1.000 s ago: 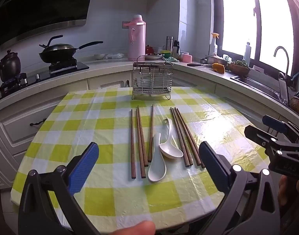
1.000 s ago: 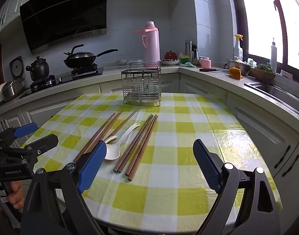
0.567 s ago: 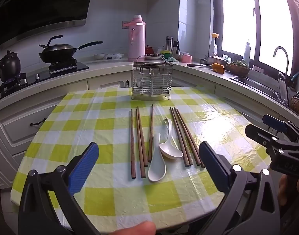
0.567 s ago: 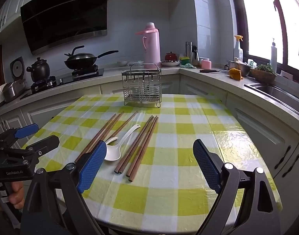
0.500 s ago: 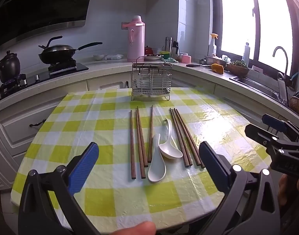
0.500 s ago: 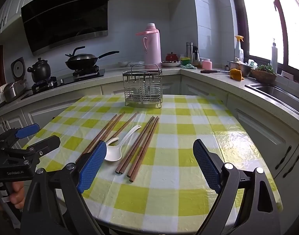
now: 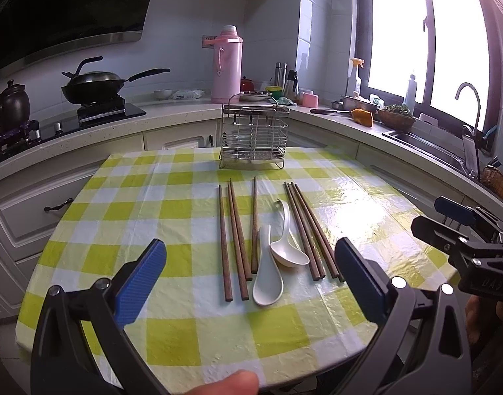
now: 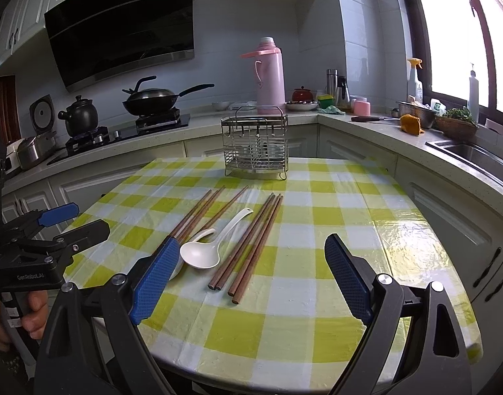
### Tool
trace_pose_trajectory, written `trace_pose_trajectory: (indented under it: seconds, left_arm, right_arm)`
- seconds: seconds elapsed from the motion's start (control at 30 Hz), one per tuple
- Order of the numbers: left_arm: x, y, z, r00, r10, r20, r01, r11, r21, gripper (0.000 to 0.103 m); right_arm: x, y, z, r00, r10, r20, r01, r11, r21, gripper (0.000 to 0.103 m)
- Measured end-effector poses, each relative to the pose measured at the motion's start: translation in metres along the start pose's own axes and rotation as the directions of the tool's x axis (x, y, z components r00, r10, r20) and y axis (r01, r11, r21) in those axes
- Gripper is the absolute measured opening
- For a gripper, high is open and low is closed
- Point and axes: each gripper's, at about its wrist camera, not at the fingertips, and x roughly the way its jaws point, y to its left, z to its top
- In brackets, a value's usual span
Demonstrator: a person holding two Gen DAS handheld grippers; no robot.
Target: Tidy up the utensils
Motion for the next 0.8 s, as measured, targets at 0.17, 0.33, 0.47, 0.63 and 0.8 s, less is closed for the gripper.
trace_pose_trajectory:
  seconds: [0.17,0.33,0.47,0.63,0.8]
  left_arm:
    - [0.0009,-0.0012,-0.0019,1.0,-0.008,-0.001,0.008,1.0,0.006,0.099]
    - [0.001,-0.002,-0.0025,1.0,-0.008,0.0,0.008,1.0,0.007,0.099]
    - [0.0006,-0.0027,-0.0019,1.0,-0.008,0.0,0.008,1.0,0.009,0.099]
    - [0.0001,-0.0032,-0.0011,1.0,-0.008,-0.001,0.008,1.0,0.008,0.099]
    - [0.0001,-0.0031,-0.0011,1.0,-0.009,-0.001,0.009,1.0,0.009,0.099]
  right_arm:
    - [0.0007,0.0009,-0.0004,1.0,0.0,-0.003,0.0,1.0,-0.001,0.084]
    - [0.0009,0.0007,-0.0003,1.0,0.0,-0.003,0.0,1.0,-0.001,0.084]
    - [0.0007,0.0007,-0.0008,1.0,0.001,-0.001,-0.001,1.0,-0.001,0.084]
    - [0.0015,0.0001,0.0003,1.0,0.001,-0.001,-0.001,1.0,-0.001,0.084]
    - [0.0014,0.0,0.0001,1.0,0.001,0.0,-0.001,1.0,-0.001,0.084]
